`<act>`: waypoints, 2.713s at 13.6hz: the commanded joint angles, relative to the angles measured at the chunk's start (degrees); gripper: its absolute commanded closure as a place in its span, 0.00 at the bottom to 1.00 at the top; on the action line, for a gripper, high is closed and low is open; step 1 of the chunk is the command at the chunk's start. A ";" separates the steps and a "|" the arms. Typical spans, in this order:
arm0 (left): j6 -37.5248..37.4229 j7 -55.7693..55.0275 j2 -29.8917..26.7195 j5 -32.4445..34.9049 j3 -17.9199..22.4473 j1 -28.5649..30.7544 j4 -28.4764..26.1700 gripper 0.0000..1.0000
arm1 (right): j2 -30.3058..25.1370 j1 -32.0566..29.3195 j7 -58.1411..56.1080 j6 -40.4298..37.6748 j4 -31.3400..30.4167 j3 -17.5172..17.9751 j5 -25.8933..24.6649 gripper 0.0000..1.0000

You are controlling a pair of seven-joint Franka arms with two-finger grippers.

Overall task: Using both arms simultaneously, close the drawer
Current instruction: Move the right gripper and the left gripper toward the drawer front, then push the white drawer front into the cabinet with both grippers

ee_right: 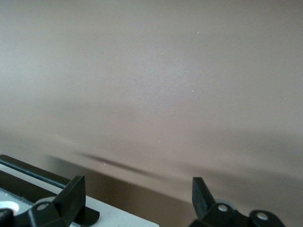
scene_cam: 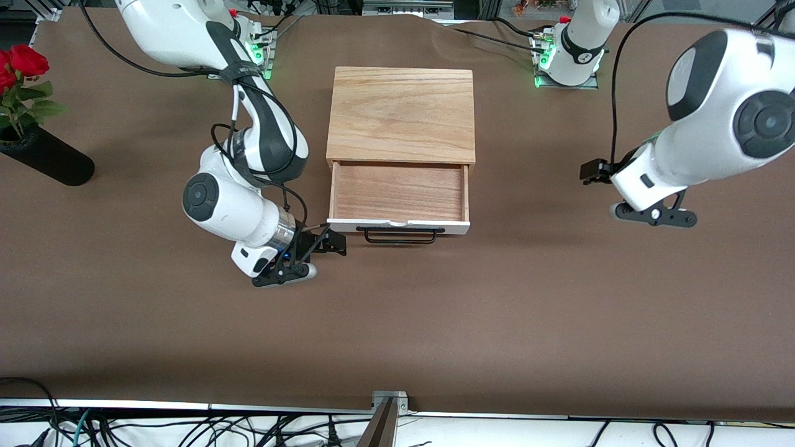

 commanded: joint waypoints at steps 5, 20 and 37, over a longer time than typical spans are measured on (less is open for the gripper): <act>13.31 0.49 10.60 -18.66 -0.14 -2.19 3.74 0.00 | 3.12 2.86 1.17 -0.48 1.64 -0.19 1.34 0.00; 34.97 0.49 22.39 -30.00 -0.58 -13.71 3.38 0.00 | 2.15 2.86 1.34 -12.43 3.22 0.42 1.34 0.00; 20.67 0.22 22.22 -28.77 -0.49 -14.95 0.75 0.00 | 0.57 3.83 6.27 -23.94 3.31 2.36 1.17 0.00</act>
